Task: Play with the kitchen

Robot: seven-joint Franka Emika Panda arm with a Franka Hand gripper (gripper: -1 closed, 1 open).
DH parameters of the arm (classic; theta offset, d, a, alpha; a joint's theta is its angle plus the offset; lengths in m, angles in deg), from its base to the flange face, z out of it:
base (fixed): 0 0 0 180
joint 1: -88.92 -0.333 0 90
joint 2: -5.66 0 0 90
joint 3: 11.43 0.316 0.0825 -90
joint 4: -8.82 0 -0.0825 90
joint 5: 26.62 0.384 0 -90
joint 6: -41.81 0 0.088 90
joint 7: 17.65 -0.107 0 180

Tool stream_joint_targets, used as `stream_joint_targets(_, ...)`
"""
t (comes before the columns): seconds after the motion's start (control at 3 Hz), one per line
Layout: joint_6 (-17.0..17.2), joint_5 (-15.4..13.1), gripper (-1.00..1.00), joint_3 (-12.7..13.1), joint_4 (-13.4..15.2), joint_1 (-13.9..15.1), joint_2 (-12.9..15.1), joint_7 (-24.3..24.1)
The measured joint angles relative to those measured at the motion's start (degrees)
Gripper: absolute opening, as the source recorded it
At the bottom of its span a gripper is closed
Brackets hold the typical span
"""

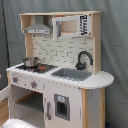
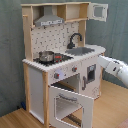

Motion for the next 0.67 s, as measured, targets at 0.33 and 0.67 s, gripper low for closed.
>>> stream_joint_targets(0.33, 1.8, 0.0, 1.0, 0.0, 0.0, 0.3, -1.2, -5.7)
stream_joint_targets(0.67, 4.3, -0.2, 1.0, -3.6, 0.0, 0.2, -3.9, -8.7)
